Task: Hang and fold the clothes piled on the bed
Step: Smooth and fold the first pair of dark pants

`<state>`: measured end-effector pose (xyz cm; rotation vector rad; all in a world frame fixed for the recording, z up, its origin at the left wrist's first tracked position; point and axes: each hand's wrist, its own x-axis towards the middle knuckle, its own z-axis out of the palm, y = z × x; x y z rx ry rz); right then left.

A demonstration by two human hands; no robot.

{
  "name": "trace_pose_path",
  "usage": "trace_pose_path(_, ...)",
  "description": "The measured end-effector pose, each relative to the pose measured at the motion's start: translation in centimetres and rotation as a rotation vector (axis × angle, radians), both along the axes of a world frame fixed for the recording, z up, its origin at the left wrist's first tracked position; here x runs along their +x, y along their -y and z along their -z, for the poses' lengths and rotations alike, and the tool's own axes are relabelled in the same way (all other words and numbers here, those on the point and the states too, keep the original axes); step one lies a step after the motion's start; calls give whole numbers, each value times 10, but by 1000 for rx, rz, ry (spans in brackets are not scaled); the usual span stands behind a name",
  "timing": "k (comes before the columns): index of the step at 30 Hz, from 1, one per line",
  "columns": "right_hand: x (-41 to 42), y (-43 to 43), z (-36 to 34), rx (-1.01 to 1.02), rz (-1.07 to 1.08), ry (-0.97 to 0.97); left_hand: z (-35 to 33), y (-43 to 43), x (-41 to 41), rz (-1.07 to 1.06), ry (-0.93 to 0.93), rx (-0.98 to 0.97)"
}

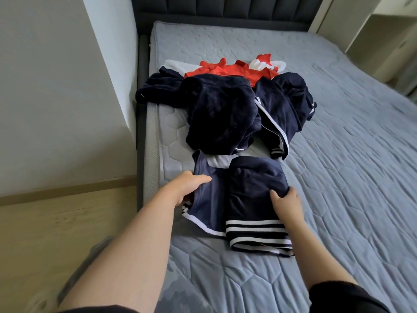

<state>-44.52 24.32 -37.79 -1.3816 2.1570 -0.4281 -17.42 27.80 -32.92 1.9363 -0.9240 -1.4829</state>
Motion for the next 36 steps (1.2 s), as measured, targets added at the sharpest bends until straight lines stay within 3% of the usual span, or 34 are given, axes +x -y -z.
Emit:
trace_pose_path(4,11,-6,2,16,-79,38,-23,1,-10,-140,-236,-125)
trace_pose_path(8,41,-14,4,-9,-117,52,-34,-3,-12,-105,-336,-198)
trace_pose_path(12,67,-22,7,-40,-166,46,-32,-1,-15,-33,-198,-254)
trace_pose_path(15,66,-22,6,-87,-244,221,-14,-2,-40,154,-186,-201)
trace_pose_path(18,45,-18,-2,-127,-131,449,5,-8,-61,351,-288,15)
trace_pose_path(20,29,-15,-6,-134,30,537,6,-4,-61,188,-316,-51)
trace_pose_path(21,22,-14,-7,-148,87,555,5,-2,-59,84,-246,-153)
trace_pose_path(23,19,-17,-9,-230,45,450,5,2,-50,-25,52,-351)
trace_pose_path(25,31,-22,-12,-394,-109,350,9,0,-41,15,365,-402)
trace_pose_path(27,52,-32,-19,-581,-360,240,15,-2,-37,5,508,-370)
trace_pose_path(29,68,-36,-18,-692,-674,-3,20,-2,-35,-44,555,-342)
trace_pose_path(32,73,-38,-11,-393,-918,-273,32,-5,-34,107,553,-272)
trace_pose_path(34,68,-35,-6,-226,-909,-298,39,-8,-34,214,522,-221)
trace_pose_path(36,66,-34,-5,-232,-908,-260,41,-12,-36,131,525,-162)
